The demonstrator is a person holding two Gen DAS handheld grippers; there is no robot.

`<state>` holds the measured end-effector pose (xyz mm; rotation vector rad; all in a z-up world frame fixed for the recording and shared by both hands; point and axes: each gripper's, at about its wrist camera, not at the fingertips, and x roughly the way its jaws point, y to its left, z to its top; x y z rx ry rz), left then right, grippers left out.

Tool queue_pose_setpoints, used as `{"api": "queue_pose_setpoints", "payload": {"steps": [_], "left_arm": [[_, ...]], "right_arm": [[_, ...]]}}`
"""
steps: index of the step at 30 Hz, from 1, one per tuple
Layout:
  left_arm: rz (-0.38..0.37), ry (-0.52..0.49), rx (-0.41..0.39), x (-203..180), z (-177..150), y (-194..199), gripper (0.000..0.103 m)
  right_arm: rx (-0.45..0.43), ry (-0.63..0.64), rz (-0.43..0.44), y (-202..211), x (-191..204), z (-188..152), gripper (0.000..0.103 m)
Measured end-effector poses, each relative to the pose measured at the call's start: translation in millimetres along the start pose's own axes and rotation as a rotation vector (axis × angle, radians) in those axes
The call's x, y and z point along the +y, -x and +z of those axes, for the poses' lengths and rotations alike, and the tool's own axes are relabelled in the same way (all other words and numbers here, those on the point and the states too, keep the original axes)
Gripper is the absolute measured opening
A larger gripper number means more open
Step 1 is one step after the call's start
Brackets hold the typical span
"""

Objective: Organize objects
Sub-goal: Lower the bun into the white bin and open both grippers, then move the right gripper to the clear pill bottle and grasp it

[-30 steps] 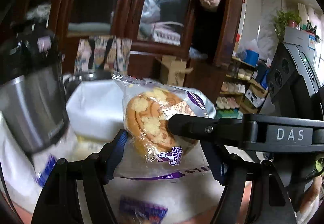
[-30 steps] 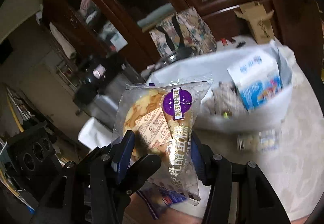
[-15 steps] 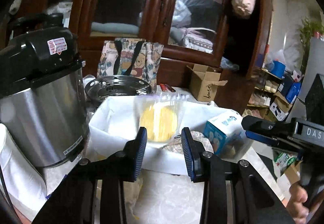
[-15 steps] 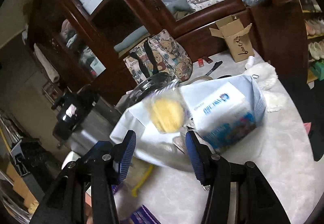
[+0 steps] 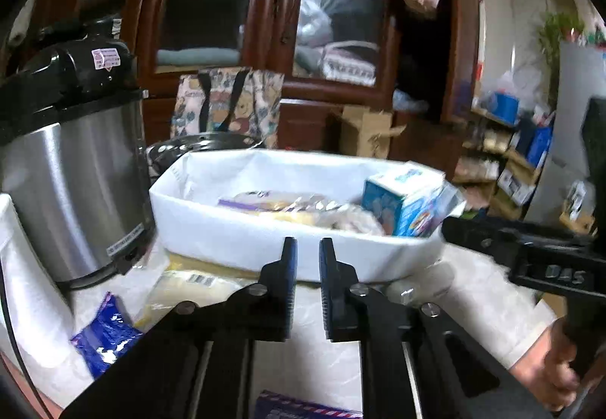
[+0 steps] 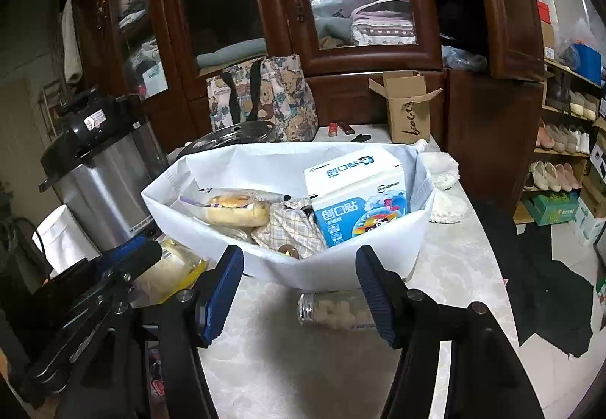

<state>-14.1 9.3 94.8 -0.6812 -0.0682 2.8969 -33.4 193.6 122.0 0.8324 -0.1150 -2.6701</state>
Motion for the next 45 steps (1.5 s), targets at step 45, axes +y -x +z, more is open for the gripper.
{"api": "queue_pose_setpoints", "payload": {"steps": [45], "left_arm": [[0.007,0.126,0.265,15,-20,-37,0.049]], "right_arm": [[0.346,-0.285,-0.009,-80,-55,-30,0.078]]}}
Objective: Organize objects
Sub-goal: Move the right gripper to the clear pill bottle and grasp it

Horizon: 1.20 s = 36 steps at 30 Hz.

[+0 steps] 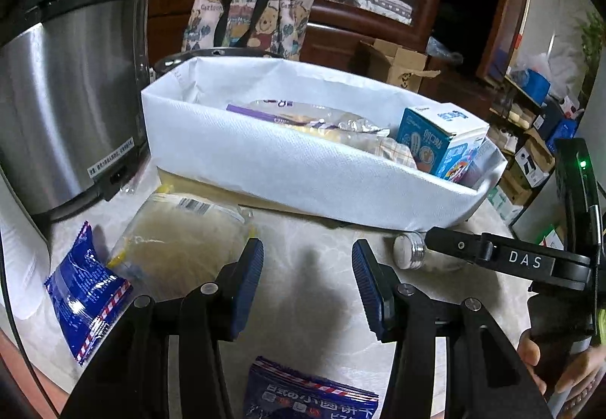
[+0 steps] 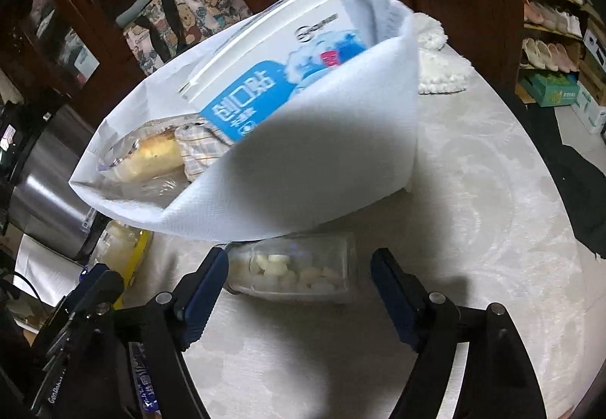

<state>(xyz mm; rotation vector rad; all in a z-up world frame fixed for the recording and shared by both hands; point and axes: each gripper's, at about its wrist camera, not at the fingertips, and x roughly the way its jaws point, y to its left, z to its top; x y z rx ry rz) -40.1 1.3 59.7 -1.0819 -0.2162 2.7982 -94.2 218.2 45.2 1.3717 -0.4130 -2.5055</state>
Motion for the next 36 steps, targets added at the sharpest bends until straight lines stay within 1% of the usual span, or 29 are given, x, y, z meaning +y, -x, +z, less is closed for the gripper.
{"api": "queue_pose_setpoints", "payload": {"steps": [4,8,11,12,15,16,18,19,20,21,22,23,25,26,28,30,32,33,35,36], "left_arm": [[-0.01,0.003,0.04,-1,-2,-9,0.049],[-0.019,0.014,0.116,0,-5,-21,0.049],[-0.03,0.034,0.146,5,-6,-24,0.048],[-0.034,0.045,0.149,7,-6,-24,0.047],[-0.025,0.085,0.149,17,-5,-22,0.046],[-0.031,0.099,0.15,20,-5,-21,0.046],[-0.055,0.129,0.155,26,-5,-20,0.046],[-0.059,0.135,0.155,28,-4,-20,0.046],[-0.058,0.137,0.156,29,-4,-20,0.046],[-0.054,0.137,0.156,30,-4,-19,0.046],[-0.05,0.136,0.156,30,-4,-19,0.046],[-0.048,0.135,0.156,30,-4,-18,0.046],[-0.048,0.133,0.154,29,-4,-18,0.046],[-0.046,0.13,0.151,28,-3,-18,0.046],[-0.044,0.122,0.142,26,-1,-18,0.046],[-0.038,0.108,0.13,22,-1,-16,0.046],[-0.025,0.077,0.103,16,1,-10,0.046],[-0.013,0.059,0.08,13,1,-6,0.04],[0.03,0.039,0.019,15,2,6,0.039],[0.03,0.042,0.002,17,2,9,0.039]], "right_arm": [[-0.002,0.028,0.009,-4,10,0,0.079],[0.01,0.095,0.007,-7,22,-3,0.08],[0.019,0.189,-0.017,-10,35,-10,0.08],[0.024,0.221,-0.026,-10,39,-13,0.079],[0.044,0.342,-0.093,-13,54,-25,0.078],[0.057,0.374,-0.093,-13,58,-29,0.078],[0.097,0.411,-0.028,-12,65,-34,0.078],[0.132,0.416,0.049,-9,68,-36,0.078],[0.15,0.407,0.105,-7,68,-36,0.076],[0.151,0.397,0.13,-5,67,-35,0.075],[0.134,0.387,0.14,-1,66,-33,0.076],[0.115,0.384,0.123,1,64,-31,0.075],[0.068,0.366,0.063,5,61,-27,0.076],[0.053,0.343,0.047,5,57,-22,0.076],[0.046,0.287,0.067,2,51,-17,0.076],[0.039,0.265,0.089,1,52,-16,0.076],[0.026,0.275,0.089,0,56,-18,0.076],[0.023,0.291,0.086,-2,60,-20,0.075],[0.026,0.315,0.073,-6,68,-24,0.073],[0.03,0.328,0.066,-8,70,-26,0.073]]}}
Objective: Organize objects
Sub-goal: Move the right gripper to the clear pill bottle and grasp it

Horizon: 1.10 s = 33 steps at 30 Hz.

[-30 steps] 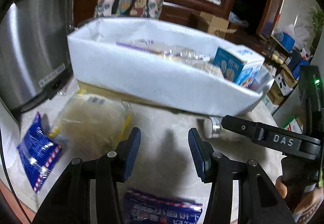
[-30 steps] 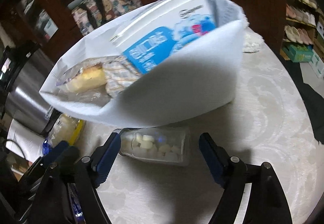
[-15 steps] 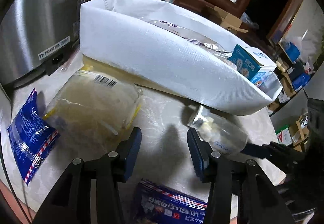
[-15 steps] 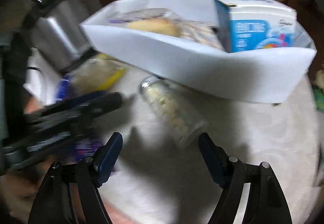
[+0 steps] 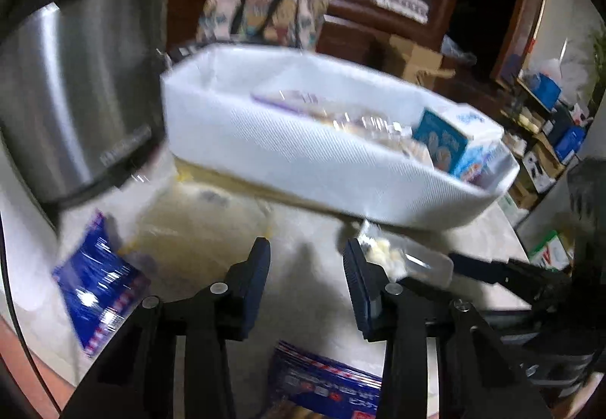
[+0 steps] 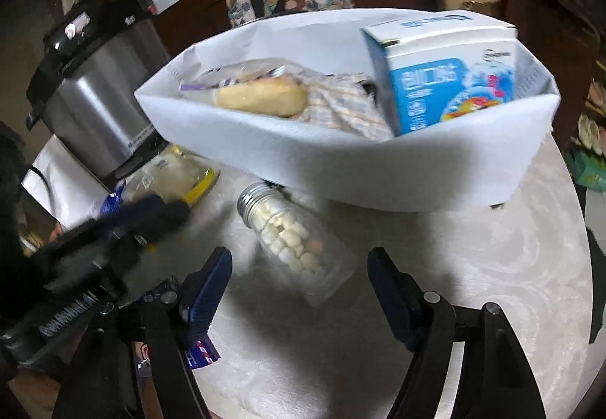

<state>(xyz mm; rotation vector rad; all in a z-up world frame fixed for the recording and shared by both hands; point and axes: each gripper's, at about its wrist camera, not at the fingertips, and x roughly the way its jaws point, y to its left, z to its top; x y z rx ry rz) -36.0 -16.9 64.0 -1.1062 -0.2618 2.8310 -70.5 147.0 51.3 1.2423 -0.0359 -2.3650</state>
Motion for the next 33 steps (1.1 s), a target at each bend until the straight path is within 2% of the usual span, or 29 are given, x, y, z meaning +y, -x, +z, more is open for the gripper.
{"api": "queue_pose_setpoints", "payload": {"steps": [2,4,5,8,13,20,21,22,23,26,29,30,31,33], "left_arm": [[-0.017,0.029,-0.039,7,2,8,0.04],[-0.013,0.052,-0.071,14,3,13,0.04],[-0.006,0.056,-0.086,16,4,16,0.04],[-0.002,0.065,-0.116,19,5,21,0.04],[-0.012,0.063,-0.136,15,9,23,0.04],[0.009,0.029,-0.205,8,9,33,0.04],[0.013,0.024,-0.216,8,9,35,0.04],[0.016,0.017,-0.228,7,9,37,0.04],[0.017,0.012,-0.235,6,8,38,0.04],[0.028,-0.01,-0.236,3,8,36,0.04],[0.036,-0.02,-0.217,1,8,31,0.04],[0.034,-0.022,-0.21,0,8,30,0.04],[0.032,-0.022,-0.203,0,8,28,0.04],[0.032,-0.019,-0.194,0,8,26,0.04]], "right_arm": [[0.011,0.03,-0.024,-4,6,-3,0.07],[0.024,0.07,-0.078,-12,14,-5,0.061],[0.024,0.099,-0.121,-16,18,-7,0.052],[0.014,0.14,-0.168,-18,27,-9,0.05],[-0.027,0.089,-0.102,-7,20,-6,0.047],[-0.206,-0.073,0.102,44,-10,3,0.039],[-0.218,-0.095,0.125,49,-15,1,0.012],[-0.231,-0.116,0.145,55,-20,3,0.004],[-0.244,-0.142,0.161,57,-24,5,0.007],[-0.261,-0.167,0.171,60,-27,9,0.007],[-0.238,-0.171,0.153,60,-27,9,0.009],[-0.224,-0.166,0.141,63,-32,6,0.013],[-0.198,-0.158,0.125,62,-33,3,0.02],[-0.135,-0.135,0.091,54,-28,1,0.065]]}}
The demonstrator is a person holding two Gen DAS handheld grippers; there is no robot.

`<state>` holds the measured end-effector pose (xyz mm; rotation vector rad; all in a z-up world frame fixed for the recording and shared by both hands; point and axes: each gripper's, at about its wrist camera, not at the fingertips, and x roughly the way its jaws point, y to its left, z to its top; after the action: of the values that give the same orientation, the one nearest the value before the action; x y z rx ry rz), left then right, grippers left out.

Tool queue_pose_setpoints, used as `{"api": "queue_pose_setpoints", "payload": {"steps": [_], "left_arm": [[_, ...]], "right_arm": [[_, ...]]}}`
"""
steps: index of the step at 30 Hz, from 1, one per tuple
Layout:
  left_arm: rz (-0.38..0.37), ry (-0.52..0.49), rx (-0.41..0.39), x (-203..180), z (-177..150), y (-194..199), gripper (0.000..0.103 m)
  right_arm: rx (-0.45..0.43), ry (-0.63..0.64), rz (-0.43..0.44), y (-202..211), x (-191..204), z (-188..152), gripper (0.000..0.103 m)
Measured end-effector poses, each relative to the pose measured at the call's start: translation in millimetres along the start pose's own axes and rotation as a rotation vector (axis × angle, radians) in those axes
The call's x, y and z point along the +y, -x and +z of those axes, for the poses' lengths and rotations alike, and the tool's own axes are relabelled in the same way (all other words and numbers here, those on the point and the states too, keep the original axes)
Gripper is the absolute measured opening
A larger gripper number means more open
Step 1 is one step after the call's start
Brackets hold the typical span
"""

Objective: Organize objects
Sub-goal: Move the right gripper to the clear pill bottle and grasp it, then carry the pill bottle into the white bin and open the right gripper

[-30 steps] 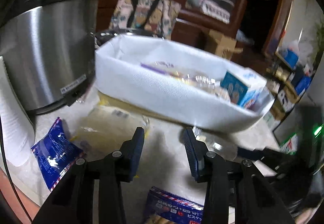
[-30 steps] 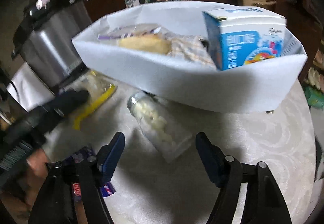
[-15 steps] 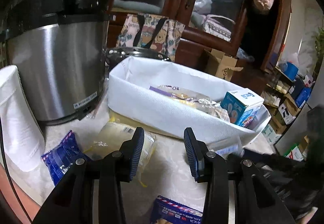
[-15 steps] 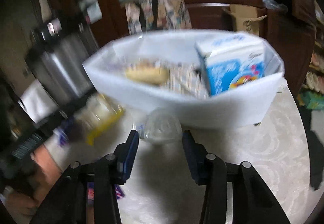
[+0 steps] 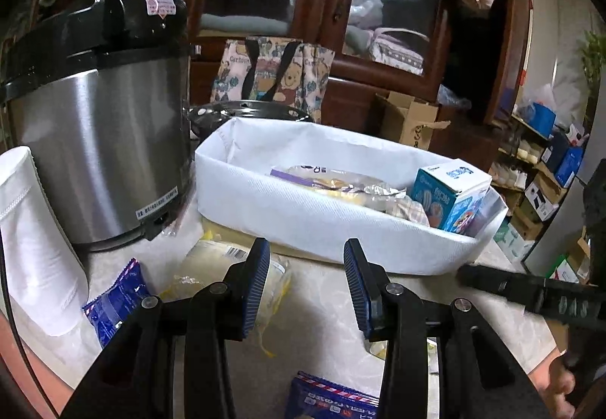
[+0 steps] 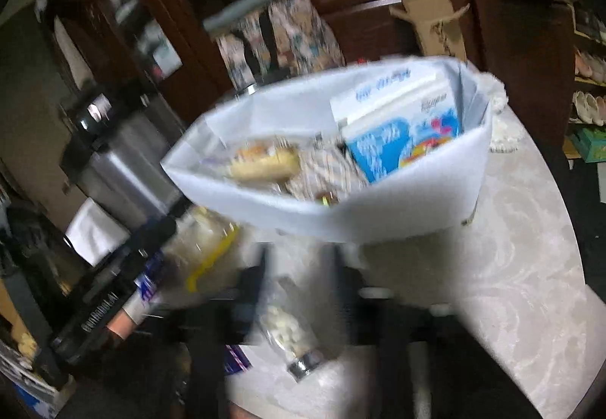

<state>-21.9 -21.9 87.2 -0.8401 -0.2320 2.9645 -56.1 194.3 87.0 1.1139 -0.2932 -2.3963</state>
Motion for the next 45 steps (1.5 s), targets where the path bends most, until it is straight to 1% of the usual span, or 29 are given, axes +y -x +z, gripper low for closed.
{"api": "queue_pose_setpoints", "payload": {"steps": [1,2,5,7,8,9,10,11,12,15,16,18,19,22,24,25,28,31,33,34,35,37,39,40,42,43,45], "left_arm": [[0.001,0.002,0.003,0,0,0,0.04],[0.002,0.006,0.008,1,0,-1,0.04],[-0.004,0.019,0.014,3,-1,-2,0.04],[-0.007,0.027,0.017,4,-1,-2,0.04],[-0.007,0.029,0.018,4,-1,-2,0.04],[-0.005,0.03,0.019,5,-1,-2,0.04],[-0.004,0.031,0.02,5,-1,-3,0.04],[-0.003,0.033,0.022,6,-1,-3,0.04],[-0.005,0.034,0.021,6,0,-3,0.04],[-0.012,0.037,0.02,6,-1,-3,0.04],[-0.012,0.037,0.02,6,-1,-3,0.04],[-0.015,0.033,0.017,4,0,-2,0.04],[-0.016,0.032,0.014,3,0,-1,0.04],[-0.03,0.016,0.0,-1,3,1,0.04],[-0.034,-0.001,-0.009,-6,5,3,0.04],[-0.023,-0.016,-0.018,-10,7,4,0.04],[-0.021,-0.084,-0.036,-25,20,7,0.04],[-0.048,-0.096,-0.045,-35,40,6,0.041],[-0.052,-0.092,-0.02,-39,54,-1,0.041],[-0.052,-0.089,0.007,-41,61,-7,0.041],[-0.055,-0.085,0.031,-43,67,-14,0.041],[-0.073,-0.081,0.073,-45,75,-28,0.041],[-0.093,-0.067,0.106,-43,78,-41,0.041],[-0.103,-0.053,0.116,-41,79,-48,0.041],[-0.115,-0.021,0.121,-35,77,-57,0.041],[-0.119,-0.005,0.129,-32,74,-62,0.041],[-0.116,-0.001,0.158,-30,69,-70,0.041]], "right_arm": [[0.02,0.021,-0.02,-5,4,-2,0.07],[0.035,0.046,-0.036,-10,6,-3,0.071],[0.096,0.205,-0.123,-26,29,-14,0.071],[0.145,0.311,-0.162,-40,43,-28,0.071],[0.179,0.373,-0.203,-50,51,-36,0.069],[0.204,0.429,-0.262,-61,57,-44,0.058],[0.191,0.453,-0.276,-64,60,-48,0.057],[0.159,0.48,-0.297,-61,64,-49,0.039],[0.156,0.488,-0.317,-61,64,-50,0.038],[0.143,0.429,-0.338,-59,54,-44,0.038],[0.139,0.389,-0.342,-58,47,-40,0.038],[0.133,0.325,-0.324,-53,37,-32,0.038],[0.117,0.291,-0.298,-47,33,-28,0.038],[0.013,0.222,-0.167,-19,29,-15,0.038],[-0.051,0.21,-0.096,-1,31,-12,0.038],[-0.095,0.208,-0.061,11,34,-10,0.038],[-0.194,0.196,-0.033,32,44,3,0.038],[-0.313,0.127,0.009,56,49,31,0.038],[-0.36,0.079,0.021,63,48,49,0.039],[-0.374,0.045,0.031,64,44,61,0.039],[-0.383,-0.004,0.054,61,42,73,0.039],[-0.387,-0.07,0.081,54,38,81,0.039],[-0.38,-0.141,0.086,33,29,88,0.039],[-0.373,-0.159,0.085,28,25,88,0.039],[-0.322,-0.171,0.075,7,18,86,0.039],[-0.294,-0.159,0.052,-4,17,84,0.039],[-0.278,-0.159,0.017,-17,13,79,0.039]]}}
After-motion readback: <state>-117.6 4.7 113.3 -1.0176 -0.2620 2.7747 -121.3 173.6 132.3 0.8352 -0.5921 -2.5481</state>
